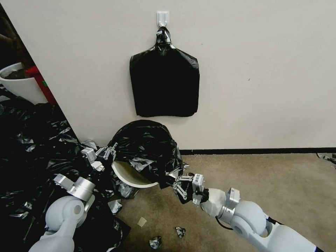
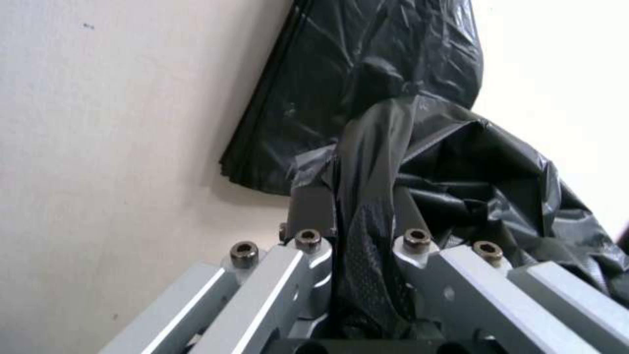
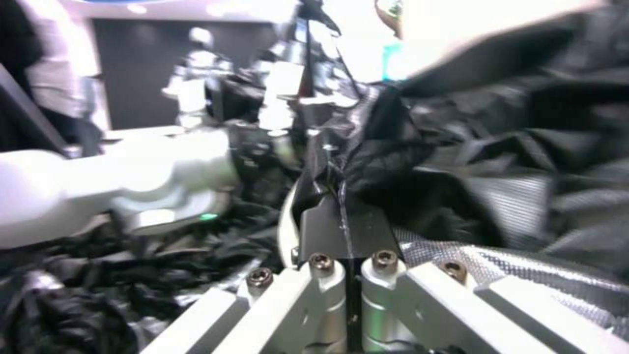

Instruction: Place a trash bag onto the trash bin.

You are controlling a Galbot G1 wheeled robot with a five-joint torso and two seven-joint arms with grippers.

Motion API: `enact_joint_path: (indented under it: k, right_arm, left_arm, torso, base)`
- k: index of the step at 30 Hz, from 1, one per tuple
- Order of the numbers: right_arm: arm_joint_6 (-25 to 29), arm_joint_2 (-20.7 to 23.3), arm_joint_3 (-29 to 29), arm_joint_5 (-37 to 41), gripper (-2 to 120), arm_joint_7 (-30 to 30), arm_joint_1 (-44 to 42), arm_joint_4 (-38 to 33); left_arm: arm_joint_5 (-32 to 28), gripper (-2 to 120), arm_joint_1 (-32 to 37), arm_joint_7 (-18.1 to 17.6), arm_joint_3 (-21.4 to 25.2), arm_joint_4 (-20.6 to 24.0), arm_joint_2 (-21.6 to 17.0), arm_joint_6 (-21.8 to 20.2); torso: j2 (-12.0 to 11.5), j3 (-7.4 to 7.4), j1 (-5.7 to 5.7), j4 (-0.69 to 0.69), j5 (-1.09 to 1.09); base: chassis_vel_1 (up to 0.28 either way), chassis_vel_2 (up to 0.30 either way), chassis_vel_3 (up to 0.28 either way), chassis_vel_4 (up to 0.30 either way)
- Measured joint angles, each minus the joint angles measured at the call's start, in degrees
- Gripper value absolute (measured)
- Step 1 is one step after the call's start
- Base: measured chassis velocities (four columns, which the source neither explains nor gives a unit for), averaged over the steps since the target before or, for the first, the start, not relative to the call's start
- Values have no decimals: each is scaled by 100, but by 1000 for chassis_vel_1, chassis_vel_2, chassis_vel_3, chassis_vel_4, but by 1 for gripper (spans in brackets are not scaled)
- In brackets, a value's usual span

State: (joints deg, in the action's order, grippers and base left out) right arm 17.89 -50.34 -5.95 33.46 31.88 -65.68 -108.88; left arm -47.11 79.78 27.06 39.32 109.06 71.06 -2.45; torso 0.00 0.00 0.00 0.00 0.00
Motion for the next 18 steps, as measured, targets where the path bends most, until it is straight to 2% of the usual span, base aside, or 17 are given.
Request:
enact_joint_path:
  k: [4,6,9,10,13,14,16,18]
  right_arm:
    - [385,-256,-211,-474,0,1059,186,435]
    - [442,-313,-261,-616,0,1247,217,521]
    - [637,-511,-399,-1294,0,1621,322,802]
    - [637,-511,-399,-1294,0,1621,322,802]
    - [730,-679,-415,-2139,0,1517,441,1054]
    - [730,-679,-415,-2139,0,1517,441,1054]
    - [736,-738,-376,-2573,0,1265,511,1188]
    - [714,-827,-233,-3337,0,701,644,1437]
  left_arm:
    - [-71,6,136,-254,-87,230,140,-142]
    - [-78,6,163,-314,-115,275,174,-165]
    - [-138,6,263,-434,-206,400,278,-238]
    - [-138,6,263,-434,-206,400,278,-238]
    - [-208,6,344,-477,-255,513,354,-304]
    - [-208,6,344,-477,-255,513,354,-304]
    - [-223,6,379,-486,-273,561,377,-331]
    - [-230,6,431,-492,-293,620,389,-367]
  torso:
    - [0,0,0,0,0]
    - [0,0,0,0,0]
    - [0,0,0,0,0]
    - [0,0,0,0,0]
    - [0,0,0,0,0]
    - [0,0,0,0,0]
    - [0,0,0,0,-1]
    - [0,0,0,0,0]
  base:
    - [0,0,0,0]
    - [0,0,0,0]
    - [0,0,0,0]
    - [0,0,0,0]
    - [0,0,0,0]
    - [0,0,0,0]
    - [0,0,0,0]
    - [0,0,0,0]
